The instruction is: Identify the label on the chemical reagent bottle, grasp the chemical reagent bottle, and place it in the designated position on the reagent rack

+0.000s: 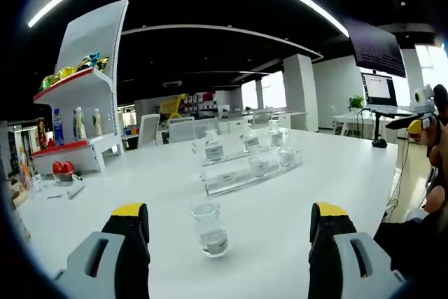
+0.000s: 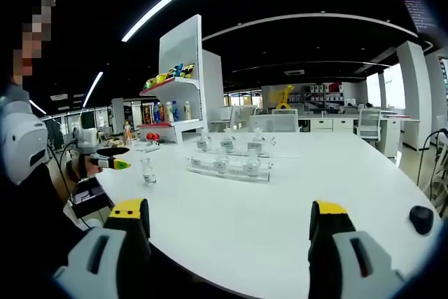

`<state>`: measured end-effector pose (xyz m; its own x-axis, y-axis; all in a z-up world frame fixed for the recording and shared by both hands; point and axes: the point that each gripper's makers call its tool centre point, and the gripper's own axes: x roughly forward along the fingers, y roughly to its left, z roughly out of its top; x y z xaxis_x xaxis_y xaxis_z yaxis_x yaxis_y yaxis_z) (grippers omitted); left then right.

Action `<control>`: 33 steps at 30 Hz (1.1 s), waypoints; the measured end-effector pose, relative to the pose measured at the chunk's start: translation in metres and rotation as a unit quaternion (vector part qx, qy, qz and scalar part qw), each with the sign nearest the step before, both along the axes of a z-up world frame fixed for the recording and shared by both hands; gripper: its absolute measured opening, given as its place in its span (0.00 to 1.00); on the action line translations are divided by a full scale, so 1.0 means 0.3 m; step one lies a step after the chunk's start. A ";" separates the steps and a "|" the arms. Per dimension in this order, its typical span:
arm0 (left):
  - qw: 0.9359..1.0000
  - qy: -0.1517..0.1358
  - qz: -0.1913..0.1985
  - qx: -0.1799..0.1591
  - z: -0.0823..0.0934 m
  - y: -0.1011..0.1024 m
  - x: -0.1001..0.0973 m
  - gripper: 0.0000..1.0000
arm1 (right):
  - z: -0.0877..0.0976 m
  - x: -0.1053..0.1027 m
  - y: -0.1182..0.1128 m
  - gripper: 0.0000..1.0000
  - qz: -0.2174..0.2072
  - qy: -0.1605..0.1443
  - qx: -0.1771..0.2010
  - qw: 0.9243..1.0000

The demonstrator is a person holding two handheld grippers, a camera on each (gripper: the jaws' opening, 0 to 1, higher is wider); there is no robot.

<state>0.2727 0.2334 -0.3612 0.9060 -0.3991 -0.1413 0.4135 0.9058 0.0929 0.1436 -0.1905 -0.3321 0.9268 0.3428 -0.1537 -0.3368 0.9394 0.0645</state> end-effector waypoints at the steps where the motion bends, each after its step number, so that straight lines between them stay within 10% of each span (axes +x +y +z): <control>1: 1.000 0.000 0.006 0.005 -0.018 0.009 0.018 0.95 | 0.000 0.000 -0.002 0.91 0.000 0.000 0.000 1.000; 21: 1.000 -0.003 -0.008 -0.027 -0.130 -0.014 0.156 0.88 | 0.012 0.000 -0.012 0.91 -0.004 -0.004 0.002 1.000; 33: 1.000 -0.008 -0.003 -0.010 -0.164 -0.020 0.175 0.59 | 0.023 -0.005 -0.002 0.92 0.002 -0.007 0.004 1.000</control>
<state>0.3253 0.2273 -0.4105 0.9061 -0.4063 -0.1183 0.4166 0.9054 0.0818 0.1420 -0.1911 -0.3252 0.9278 0.3467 -0.1380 -0.3406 0.9378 0.0668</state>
